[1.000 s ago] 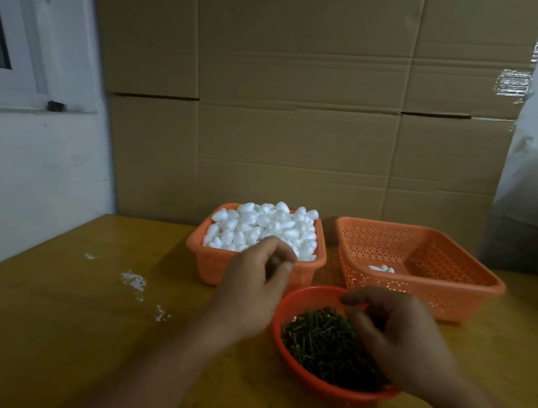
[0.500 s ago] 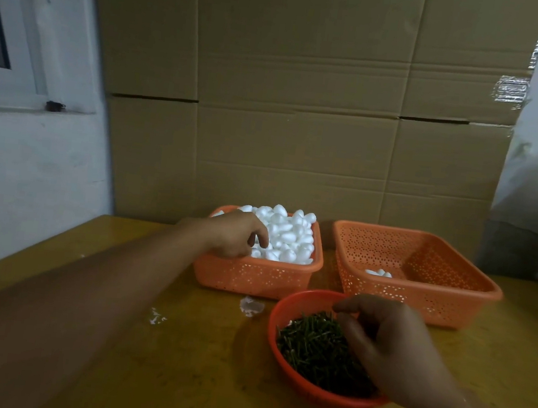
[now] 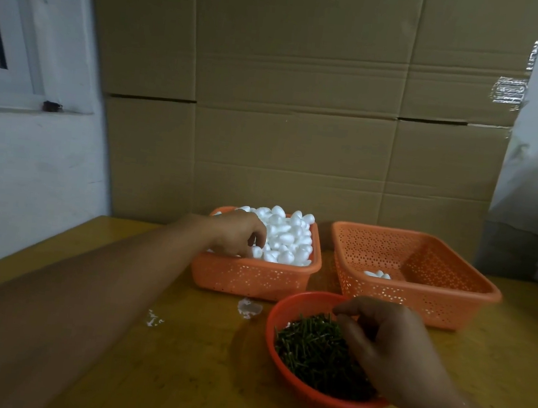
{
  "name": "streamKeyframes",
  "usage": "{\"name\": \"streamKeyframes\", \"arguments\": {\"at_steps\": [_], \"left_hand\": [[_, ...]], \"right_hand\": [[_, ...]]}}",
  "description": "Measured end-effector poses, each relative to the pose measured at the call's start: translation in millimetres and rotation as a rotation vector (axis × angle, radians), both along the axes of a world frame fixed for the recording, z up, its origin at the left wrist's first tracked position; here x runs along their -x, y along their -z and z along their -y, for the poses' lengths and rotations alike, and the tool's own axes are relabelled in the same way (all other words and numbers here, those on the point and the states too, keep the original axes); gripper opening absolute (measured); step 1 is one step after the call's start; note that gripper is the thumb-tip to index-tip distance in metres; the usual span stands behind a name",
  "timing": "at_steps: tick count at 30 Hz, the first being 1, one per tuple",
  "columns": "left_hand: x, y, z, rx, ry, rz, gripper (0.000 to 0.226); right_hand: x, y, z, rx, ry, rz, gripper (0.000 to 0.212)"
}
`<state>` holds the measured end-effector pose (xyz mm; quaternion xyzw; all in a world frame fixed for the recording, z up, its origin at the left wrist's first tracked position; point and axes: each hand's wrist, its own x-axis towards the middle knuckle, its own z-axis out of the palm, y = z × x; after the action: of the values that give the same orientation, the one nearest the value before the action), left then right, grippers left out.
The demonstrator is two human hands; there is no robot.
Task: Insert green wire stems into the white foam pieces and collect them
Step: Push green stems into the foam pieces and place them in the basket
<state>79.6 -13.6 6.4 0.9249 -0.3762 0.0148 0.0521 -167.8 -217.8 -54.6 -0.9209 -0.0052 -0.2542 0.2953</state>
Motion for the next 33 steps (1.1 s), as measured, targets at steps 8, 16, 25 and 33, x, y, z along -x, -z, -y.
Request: {"name": "streamKeyframes", "arguments": {"at_steps": [8, 16, 25, 33], "left_hand": [[20, 15, -11, 0.659, -0.056, -0.116, 0.019], [80, 34, -2, 1.046, 0.047, -0.233, 0.018], [144, 58, 6, 0.917, 0.24, -0.213, 0.012], [162, 65, 8, 0.764, 0.313, -0.199, 0.022]], "right_hand": [[1, 0, -4, 0.015, 0.007, -0.034, 0.013], [0, 1, -8, 0.014, -0.006, -0.018, 0.011], [2, -3, -9, 0.096, -0.018, -0.147, 0.014], [-1, -10, -14, 0.373, 0.022, -0.376, 0.026]]}}
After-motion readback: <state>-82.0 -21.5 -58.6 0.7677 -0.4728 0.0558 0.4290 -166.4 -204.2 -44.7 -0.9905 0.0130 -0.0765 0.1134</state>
